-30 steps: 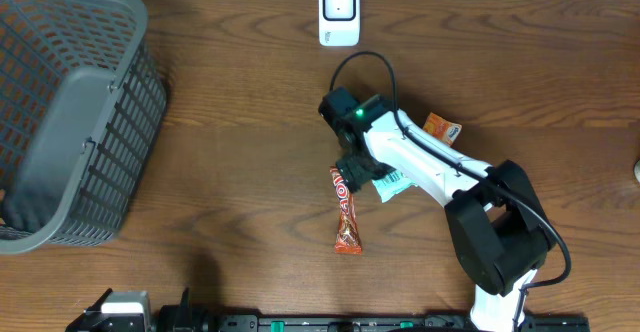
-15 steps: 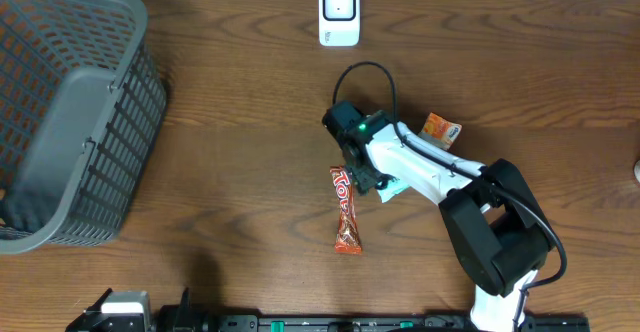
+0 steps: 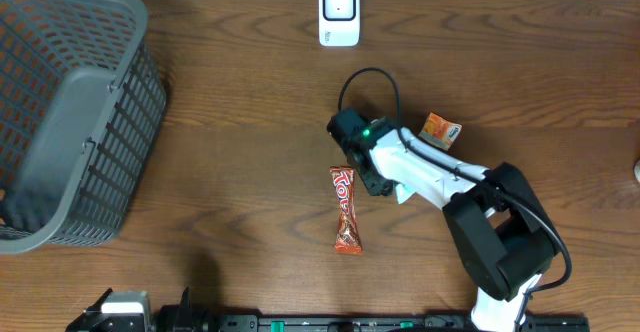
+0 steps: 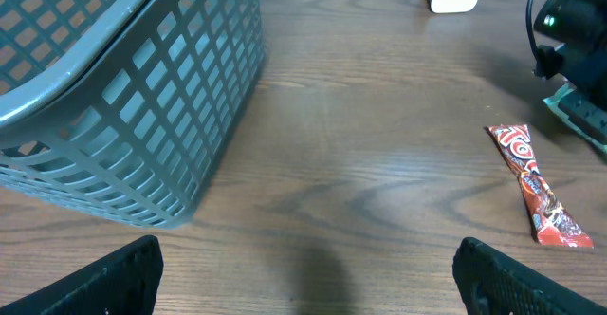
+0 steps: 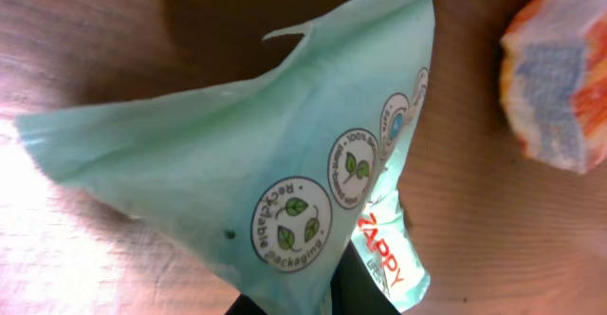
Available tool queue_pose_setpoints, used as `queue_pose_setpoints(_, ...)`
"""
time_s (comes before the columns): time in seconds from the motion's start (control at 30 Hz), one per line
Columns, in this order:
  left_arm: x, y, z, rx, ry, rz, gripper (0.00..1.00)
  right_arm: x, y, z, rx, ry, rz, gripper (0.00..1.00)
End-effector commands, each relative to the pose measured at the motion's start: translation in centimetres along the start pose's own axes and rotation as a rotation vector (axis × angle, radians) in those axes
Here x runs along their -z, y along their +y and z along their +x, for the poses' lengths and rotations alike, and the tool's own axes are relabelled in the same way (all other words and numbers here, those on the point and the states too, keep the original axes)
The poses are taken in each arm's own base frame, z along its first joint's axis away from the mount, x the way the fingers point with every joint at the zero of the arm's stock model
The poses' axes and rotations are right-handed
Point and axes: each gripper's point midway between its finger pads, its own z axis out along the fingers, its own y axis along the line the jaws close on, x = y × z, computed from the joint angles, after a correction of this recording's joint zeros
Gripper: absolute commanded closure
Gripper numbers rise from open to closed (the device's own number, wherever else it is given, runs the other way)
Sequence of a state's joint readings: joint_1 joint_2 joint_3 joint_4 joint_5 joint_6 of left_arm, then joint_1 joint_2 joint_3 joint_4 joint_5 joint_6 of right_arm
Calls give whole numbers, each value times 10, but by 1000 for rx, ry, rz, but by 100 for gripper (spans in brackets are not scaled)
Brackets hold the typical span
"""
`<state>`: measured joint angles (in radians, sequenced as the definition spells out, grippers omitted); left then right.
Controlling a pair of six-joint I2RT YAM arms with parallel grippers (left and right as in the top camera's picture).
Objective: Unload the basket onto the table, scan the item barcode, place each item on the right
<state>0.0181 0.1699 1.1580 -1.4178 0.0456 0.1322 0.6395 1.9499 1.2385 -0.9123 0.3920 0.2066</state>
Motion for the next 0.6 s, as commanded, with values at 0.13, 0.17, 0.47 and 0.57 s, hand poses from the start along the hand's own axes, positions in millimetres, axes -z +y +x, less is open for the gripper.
queue_pose_setpoints(0.13,2,2,0,-11,-4,-17,2,63,69,-9,129,65,-615,99)
queue_pose_setpoints(0.17,2,2,0,-11,-4,-17,2,72,72,-8,149,68,-688,99)
queue_pose_setpoints(0.47,2,2,0,-11,-4,-17,2,122,49,-27,149,-115,-1246,99)
queue_pose_setpoints(0.57,2,2,0,-11,-4,-17,2,139,28,-40,138,-268,-1399,99)
